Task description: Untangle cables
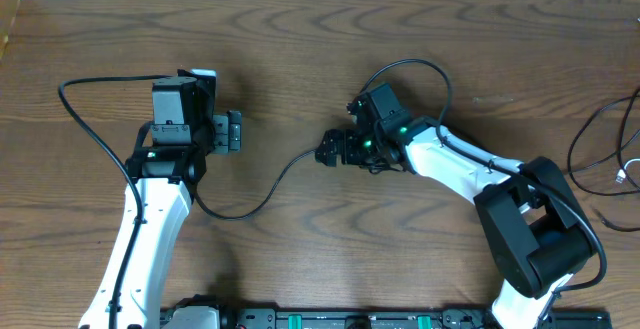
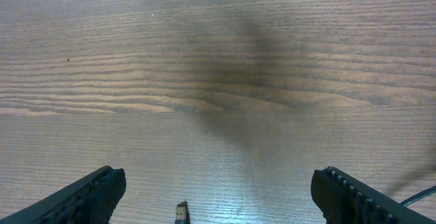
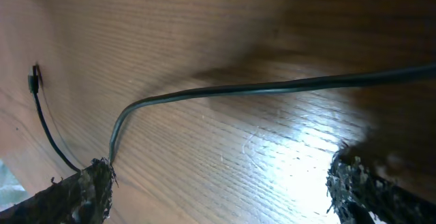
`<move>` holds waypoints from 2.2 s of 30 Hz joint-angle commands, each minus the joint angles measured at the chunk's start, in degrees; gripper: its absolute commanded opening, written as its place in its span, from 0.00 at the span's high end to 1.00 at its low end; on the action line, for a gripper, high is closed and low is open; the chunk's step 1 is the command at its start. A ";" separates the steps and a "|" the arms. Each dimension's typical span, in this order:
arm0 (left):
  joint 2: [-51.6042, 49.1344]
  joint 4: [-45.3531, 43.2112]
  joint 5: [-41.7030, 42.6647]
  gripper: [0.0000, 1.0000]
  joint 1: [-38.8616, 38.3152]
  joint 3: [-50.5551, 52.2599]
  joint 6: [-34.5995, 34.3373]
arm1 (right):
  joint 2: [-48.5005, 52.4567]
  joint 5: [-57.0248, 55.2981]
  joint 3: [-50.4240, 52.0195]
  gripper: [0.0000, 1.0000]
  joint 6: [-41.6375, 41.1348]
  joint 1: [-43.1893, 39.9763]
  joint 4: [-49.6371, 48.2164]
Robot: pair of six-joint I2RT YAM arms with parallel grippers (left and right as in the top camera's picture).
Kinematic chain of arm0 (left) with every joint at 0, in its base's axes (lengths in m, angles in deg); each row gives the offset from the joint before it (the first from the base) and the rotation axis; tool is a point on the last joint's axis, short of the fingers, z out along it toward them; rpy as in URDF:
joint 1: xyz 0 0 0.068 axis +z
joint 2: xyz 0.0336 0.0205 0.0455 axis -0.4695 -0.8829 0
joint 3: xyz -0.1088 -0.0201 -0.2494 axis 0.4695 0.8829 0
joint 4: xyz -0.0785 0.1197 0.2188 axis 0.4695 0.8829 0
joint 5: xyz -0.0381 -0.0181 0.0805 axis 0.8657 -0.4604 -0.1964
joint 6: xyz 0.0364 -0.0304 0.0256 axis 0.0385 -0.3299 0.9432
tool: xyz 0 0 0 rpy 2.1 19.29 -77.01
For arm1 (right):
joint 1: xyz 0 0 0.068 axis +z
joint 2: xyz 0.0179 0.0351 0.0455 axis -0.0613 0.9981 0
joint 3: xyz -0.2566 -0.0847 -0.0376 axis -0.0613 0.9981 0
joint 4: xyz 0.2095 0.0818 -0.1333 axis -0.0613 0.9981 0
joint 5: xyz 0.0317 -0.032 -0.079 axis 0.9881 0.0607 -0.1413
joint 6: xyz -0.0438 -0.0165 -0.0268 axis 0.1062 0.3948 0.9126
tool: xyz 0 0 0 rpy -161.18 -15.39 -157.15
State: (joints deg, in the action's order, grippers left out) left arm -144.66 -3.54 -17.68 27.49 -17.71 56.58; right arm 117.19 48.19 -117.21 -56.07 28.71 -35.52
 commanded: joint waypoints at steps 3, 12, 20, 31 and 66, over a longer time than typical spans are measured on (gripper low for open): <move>0.46 0.15 -0.28 0.08 0.22 0.22 -0.13 | 1.92 -1.46 0.48 0.01 -1.01 1.20 0.61; 0.46 0.15 -0.28 0.08 0.22 0.22 -0.13 | 1.92 -2.40 0.46 0.01 -1.03 3.74 -0.52; 0.46 0.15 -0.28 0.08 0.22 0.22 -0.13 | 1.92 -2.80 0.48 0.01 -1.11 5.49 -2.01; 0.46 0.15 -0.28 0.08 0.22 0.22 -0.11 | 1.92 -4.07 0.48 0.01 -4.48 6.34 -2.12; 0.46 0.15 -0.28 0.08 0.24 0.22 -0.13 | 1.95 -9.44 0.48 0.01 -14.21 11.17 -6.49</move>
State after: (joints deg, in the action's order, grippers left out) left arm -144.66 -3.54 -17.68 27.49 -17.71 56.58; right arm 117.80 40.58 -117.21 -67.43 39.14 -41.90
